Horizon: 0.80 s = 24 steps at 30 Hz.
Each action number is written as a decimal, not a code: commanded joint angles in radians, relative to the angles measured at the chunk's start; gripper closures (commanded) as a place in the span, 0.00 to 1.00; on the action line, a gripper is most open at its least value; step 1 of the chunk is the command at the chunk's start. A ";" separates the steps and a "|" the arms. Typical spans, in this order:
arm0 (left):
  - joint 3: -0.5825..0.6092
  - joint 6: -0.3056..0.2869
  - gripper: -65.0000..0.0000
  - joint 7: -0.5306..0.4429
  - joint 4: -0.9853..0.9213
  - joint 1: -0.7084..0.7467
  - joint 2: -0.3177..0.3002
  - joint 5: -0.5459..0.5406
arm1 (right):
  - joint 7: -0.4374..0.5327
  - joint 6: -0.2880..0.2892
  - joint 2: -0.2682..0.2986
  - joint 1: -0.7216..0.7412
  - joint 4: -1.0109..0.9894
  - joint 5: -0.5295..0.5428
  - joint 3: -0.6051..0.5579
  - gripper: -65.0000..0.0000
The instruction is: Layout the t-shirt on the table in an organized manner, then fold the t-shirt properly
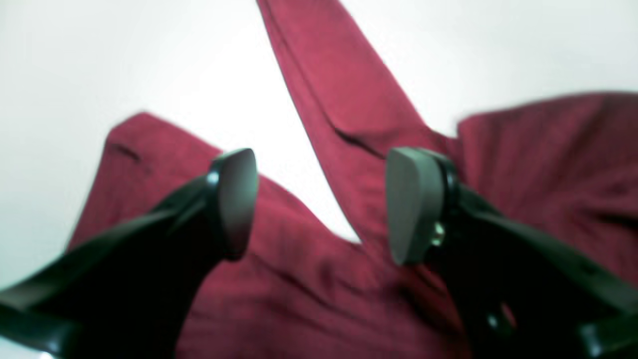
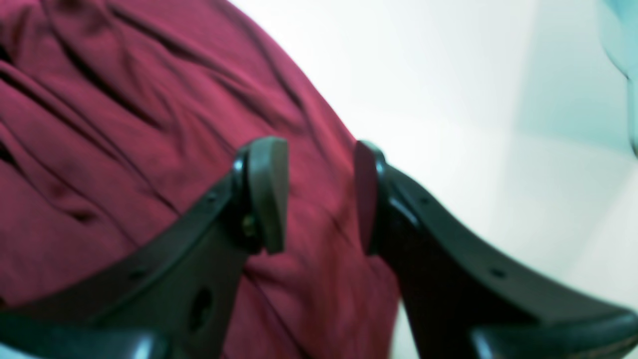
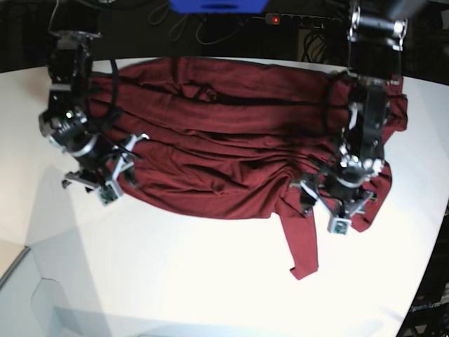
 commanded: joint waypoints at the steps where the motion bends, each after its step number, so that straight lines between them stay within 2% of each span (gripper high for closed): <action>1: 0.002 -0.005 0.40 -0.028 0.050 -0.004 -0.001 -0.003 | 0.024 0.001 0.008 0.042 -0.010 0.011 -0.018 0.64; 7: 0.007 -0.005 0.40 -0.028 0.033 0.054 0.017 -0.006 | 0.024 0.000 0.009 0.200 -0.234 0.009 -0.113 0.63; 11: 0.005 -0.005 0.40 -0.028 -0.043 0.055 0.033 -0.002 | 0.030 -0.002 0.009 0.301 -0.410 0.009 -0.128 0.56; 16: 0.007 -0.005 0.40 -0.028 -0.078 0.055 0.033 -0.002 | 0.035 -0.002 0.009 0.393 -0.567 0.009 -0.127 0.53; 24: 0.007 -0.005 0.40 -0.028 -0.090 0.062 0.034 -0.008 | 0.145 -0.003 0.014 0.453 -0.737 0.009 -0.128 0.53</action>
